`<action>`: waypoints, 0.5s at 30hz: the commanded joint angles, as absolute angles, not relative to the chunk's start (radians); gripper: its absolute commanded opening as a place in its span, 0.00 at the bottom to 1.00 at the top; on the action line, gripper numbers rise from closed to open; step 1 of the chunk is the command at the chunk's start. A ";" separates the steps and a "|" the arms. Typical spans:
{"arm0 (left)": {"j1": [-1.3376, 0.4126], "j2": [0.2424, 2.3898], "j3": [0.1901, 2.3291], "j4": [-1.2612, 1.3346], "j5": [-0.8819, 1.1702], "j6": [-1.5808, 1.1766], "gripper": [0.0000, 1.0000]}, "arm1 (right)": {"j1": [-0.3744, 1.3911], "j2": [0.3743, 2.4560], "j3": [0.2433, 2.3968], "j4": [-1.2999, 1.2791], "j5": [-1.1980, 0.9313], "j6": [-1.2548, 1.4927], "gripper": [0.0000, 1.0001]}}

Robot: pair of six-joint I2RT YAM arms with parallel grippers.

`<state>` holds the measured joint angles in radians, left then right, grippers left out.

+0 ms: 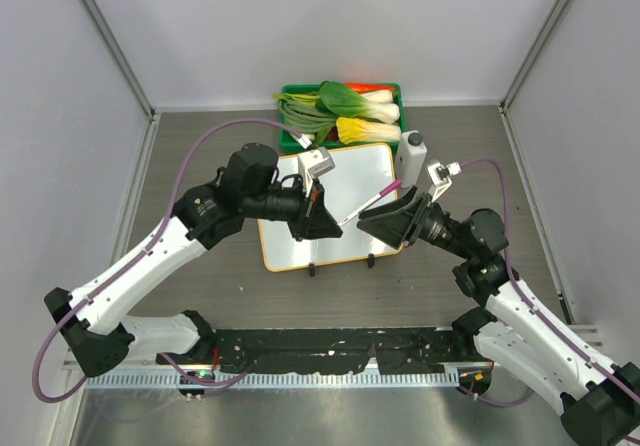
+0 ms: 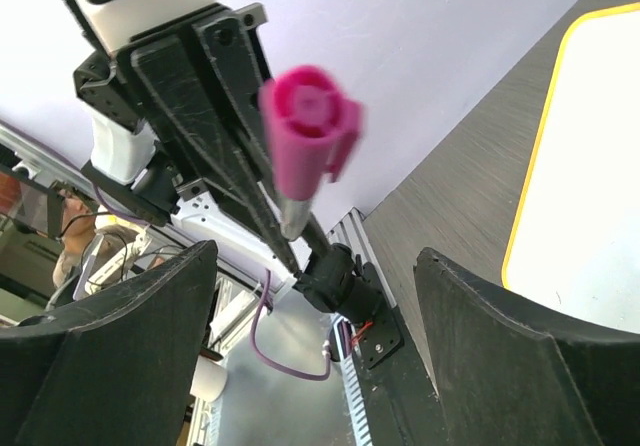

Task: Write a sentence on the whiteboard
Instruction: Pass from the left arm to the right

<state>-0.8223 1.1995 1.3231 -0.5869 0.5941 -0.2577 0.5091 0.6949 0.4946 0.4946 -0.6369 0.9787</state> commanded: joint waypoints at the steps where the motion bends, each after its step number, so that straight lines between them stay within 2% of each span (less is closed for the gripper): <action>1: -0.816 1.203 1.335 -0.541 0.603 -0.268 0.00 | 0.522 0.729 0.515 0.592 -0.626 1.011 0.82; 5: -0.816 1.216 1.342 -0.548 0.615 -0.270 0.00 | 0.534 0.750 0.531 0.606 -0.626 1.017 0.79; 10: -0.816 1.227 1.341 -0.545 0.635 -0.282 0.00 | 0.546 0.788 0.549 0.629 -0.667 1.025 0.67; 15: -0.816 1.227 1.330 -0.525 0.647 -0.291 0.00 | 0.561 0.807 0.561 0.594 -0.677 1.006 0.61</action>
<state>-0.8223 1.2297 1.3231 -0.5774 0.6090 -0.2790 0.5476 0.8047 0.5129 0.5560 -0.6567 1.0180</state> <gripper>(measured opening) 0.042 0.626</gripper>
